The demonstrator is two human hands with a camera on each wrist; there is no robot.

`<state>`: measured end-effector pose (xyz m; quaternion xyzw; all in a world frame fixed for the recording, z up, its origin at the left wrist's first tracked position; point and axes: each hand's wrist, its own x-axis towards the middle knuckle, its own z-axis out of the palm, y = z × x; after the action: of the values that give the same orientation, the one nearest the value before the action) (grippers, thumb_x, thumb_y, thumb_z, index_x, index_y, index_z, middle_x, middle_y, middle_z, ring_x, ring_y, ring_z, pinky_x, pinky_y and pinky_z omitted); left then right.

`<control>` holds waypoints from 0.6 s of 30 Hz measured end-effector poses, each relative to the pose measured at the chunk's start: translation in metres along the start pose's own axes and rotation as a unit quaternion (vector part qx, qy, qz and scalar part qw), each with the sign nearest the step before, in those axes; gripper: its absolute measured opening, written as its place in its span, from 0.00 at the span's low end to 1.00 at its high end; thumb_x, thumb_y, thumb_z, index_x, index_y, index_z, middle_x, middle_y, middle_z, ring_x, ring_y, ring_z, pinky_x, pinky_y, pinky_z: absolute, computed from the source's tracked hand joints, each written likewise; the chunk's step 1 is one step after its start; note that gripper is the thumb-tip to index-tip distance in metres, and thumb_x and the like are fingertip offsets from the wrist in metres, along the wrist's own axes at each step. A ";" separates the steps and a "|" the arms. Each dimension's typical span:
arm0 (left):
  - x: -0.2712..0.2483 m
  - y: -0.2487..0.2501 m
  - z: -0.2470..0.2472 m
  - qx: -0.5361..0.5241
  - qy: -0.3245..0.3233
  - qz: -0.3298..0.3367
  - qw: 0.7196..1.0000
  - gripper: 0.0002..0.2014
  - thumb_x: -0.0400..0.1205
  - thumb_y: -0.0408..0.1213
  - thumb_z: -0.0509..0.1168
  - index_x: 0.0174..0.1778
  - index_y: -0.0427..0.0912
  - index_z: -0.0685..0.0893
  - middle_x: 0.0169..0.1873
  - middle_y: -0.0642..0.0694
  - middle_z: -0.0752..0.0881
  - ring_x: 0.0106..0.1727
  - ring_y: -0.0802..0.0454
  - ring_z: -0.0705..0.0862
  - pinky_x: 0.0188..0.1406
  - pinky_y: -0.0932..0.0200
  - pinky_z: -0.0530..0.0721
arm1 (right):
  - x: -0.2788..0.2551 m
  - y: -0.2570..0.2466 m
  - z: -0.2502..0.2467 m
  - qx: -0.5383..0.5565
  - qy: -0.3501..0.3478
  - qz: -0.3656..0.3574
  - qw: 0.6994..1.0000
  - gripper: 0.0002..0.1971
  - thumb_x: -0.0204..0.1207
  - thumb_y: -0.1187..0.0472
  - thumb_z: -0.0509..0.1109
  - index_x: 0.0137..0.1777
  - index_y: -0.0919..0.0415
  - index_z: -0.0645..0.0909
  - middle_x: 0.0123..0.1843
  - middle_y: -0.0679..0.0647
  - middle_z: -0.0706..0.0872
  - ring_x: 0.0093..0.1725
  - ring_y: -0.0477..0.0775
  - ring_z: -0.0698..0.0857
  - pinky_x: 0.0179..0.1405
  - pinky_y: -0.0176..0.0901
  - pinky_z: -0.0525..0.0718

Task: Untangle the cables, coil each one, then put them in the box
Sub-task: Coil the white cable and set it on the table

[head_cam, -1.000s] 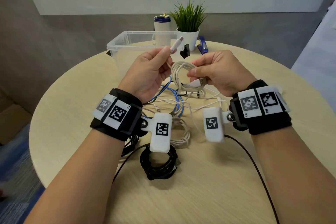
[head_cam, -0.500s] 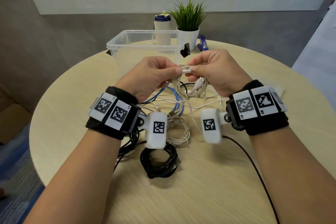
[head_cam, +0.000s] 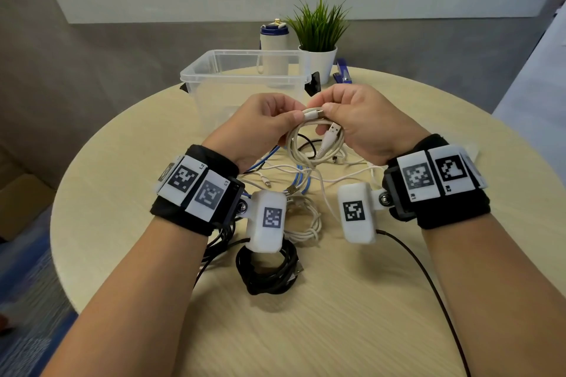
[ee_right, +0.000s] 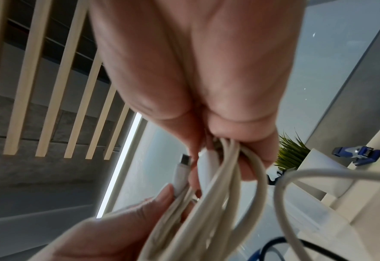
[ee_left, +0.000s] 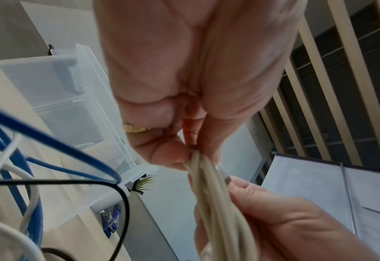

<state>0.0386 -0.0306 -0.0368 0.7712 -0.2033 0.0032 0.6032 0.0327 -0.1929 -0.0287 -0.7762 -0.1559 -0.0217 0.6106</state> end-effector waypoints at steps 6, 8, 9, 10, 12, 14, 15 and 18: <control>0.004 -0.005 0.003 -0.028 0.051 -0.014 0.998 0.09 0.84 0.28 0.61 0.38 0.41 0.76 0.28 0.44 0.76 0.26 0.53 0.74 0.25 0.62 0.76 | 0.000 0.000 -0.004 0.045 0.004 0.003 0.999 0.12 0.81 0.75 0.60 0.46 0.60 0.82 0.45 0.56 0.86 0.38 0.48 0.88 0.53 0.51 0.87; 0.005 -0.005 0.005 -0.032 0.072 -0.017 0.997 0.09 0.84 0.28 0.61 0.38 0.41 0.75 0.28 0.43 0.76 0.26 0.52 0.75 0.23 0.62 0.75 | 0.000 0.001 -0.004 0.043 0.015 -0.008 0.999 0.10 0.80 0.75 0.62 0.47 0.61 0.83 0.45 0.58 0.87 0.38 0.50 0.88 0.54 0.54 0.87; 0.006 -0.006 0.005 -0.031 0.084 -0.019 0.996 0.09 0.84 0.28 0.61 0.38 0.41 0.75 0.28 0.43 0.77 0.25 0.52 0.75 0.23 0.62 0.76 | 0.000 0.001 -0.003 0.045 0.020 -0.013 0.999 0.10 0.79 0.75 0.63 0.47 0.62 0.83 0.45 0.59 0.87 0.38 0.50 0.89 0.53 0.53 0.88; 0.007 -0.007 0.005 -0.027 0.098 -0.021 0.995 0.09 0.84 0.28 0.61 0.38 0.41 0.75 0.29 0.43 0.77 0.26 0.51 0.76 0.23 0.61 0.76 | 0.001 0.001 -0.003 0.046 0.027 -0.019 0.998 0.10 0.79 0.75 0.64 0.47 0.61 0.83 0.44 0.59 0.87 0.38 0.51 0.89 0.51 0.50 0.88; 0.009 -0.009 0.005 -0.016 0.126 -0.026 0.992 0.10 0.84 0.29 0.61 0.37 0.42 0.75 0.28 0.43 0.78 0.26 0.51 0.78 0.25 0.58 0.77 | 0.001 0.001 -0.002 0.038 0.038 -0.033 0.998 0.11 0.78 0.76 0.65 0.47 0.61 0.84 0.42 0.60 0.88 0.39 0.53 0.89 0.46 0.43 0.87; 0.009 -0.010 0.004 -0.008 0.137 -0.030 0.990 0.09 0.84 0.29 0.62 0.37 0.41 0.76 0.26 0.44 0.79 0.23 0.53 0.80 0.25 0.59 0.78 | 0.001 0.001 -0.002 0.032 0.042 -0.047 0.998 0.11 0.77 0.77 0.65 0.47 0.61 0.84 0.40 0.61 0.88 0.40 0.53 0.88 0.43 0.40 0.86; 0.009 -0.009 0.003 -0.009 0.131 -0.032 0.991 0.09 0.83 0.29 0.63 0.37 0.40 0.77 0.25 0.44 0.79 0.22 0.54 0.80 0.24 0.60 0.79 | 0.001 0.000 -0.002 0.036 0.043 -0.050 0.997 0.12 0.77 0.77 0.65 0.47 0.61 0.84 0.40 0.61 0.87 0.39 0.53 0.88 0.43 0.39 0.85; 0.007 -0.007 0.002 -0.030 0.103 -0.040 0.993 0.10 0.84 0.31 0.62 0.36 0.39 0.81 0.26 0.43 0.79 0.24 0.54 0.80 0.25 0.63 0.79 | 0.002 0.001 -0.004 0.040 0.052 -0.057 0.996 0.12 0.76 0.77 0.66 0.46 0.60 0.84 0.40 0.60 0.88 0.39 0.52 0.88 0.44 0.41 0.86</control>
<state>0.0469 -0.0333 -0.0426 0.7561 -0.1087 0.0527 0.6432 0.0353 -0.1964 -0.0287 -0.7387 -0.1682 -0.0905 0.6464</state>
